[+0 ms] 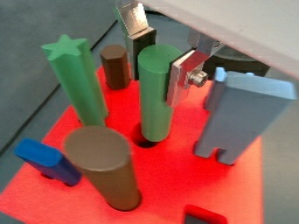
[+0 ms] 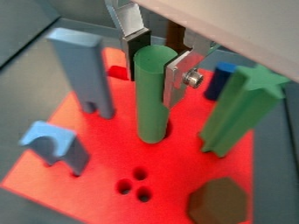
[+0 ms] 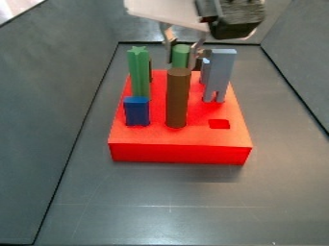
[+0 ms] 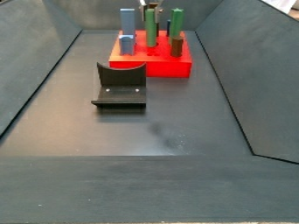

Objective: Pick up the round object. Move up. Move to above the board. Insert the round object.
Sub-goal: Insert the round object.

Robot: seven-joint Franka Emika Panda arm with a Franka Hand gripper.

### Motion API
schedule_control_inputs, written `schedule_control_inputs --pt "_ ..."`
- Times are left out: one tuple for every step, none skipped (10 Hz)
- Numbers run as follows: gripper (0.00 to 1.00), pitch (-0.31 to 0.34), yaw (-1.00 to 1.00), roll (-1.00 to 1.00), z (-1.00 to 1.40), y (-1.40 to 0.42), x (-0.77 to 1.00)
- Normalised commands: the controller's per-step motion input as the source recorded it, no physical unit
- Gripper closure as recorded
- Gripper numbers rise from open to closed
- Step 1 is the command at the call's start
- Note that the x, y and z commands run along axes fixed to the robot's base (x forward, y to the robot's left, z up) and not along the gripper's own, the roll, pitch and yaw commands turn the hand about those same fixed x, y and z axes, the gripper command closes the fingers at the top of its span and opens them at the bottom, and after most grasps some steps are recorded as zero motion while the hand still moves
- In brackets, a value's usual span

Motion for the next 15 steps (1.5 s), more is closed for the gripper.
schedule_control_inputs --pt "1.0 -0.126 -0.19 -0.02 -0.15 -0.33 -0.26" --pt "1.0 -0.066 -0.1 -0.06 -0.38 -0.03 0.02" --pt "1.0 0.0 -0.1 -0.08 -0.58 0.1 0.23" --pt "1.0 0.0 -0.18 -0.1 -0.65 0.31 0.49" --pt "1.0 0.043 -0.19 -0.15 -0.64 0.47 0.49" --pt "1.0 0.083 -0.11 -0.17 -0.77 0.53 0.38" --pt "1.0 0.107 -0.07 -0.02 -0.97 0.28 0.07" --pt "1.0 0.026 -0.14 0.05 -0.61 -0.23 -0.28" --pt "1.0 0.0 -0.1 0.02 -0.02 -0.31 -0.23" --pt "1.0 0.0 -0.02 0.07 0.03 -0.34 -0.11" --pt "1.0 0.0 -0.04 0.07 0.06 -0.24 -0.24" --pt "1.0 0.0 -0.09 0.05 0.12 -0.17 -0.25" --pt "1.0 0.0 -0.12 0.0 0.0 -0.2 0.0" --pt "1.0 -0.049 -0.22 0.03 0.03 -0.28 -0.06" --pt "1.0 0.0 -0.16 0.13 0.19 -0.3 -0.2"
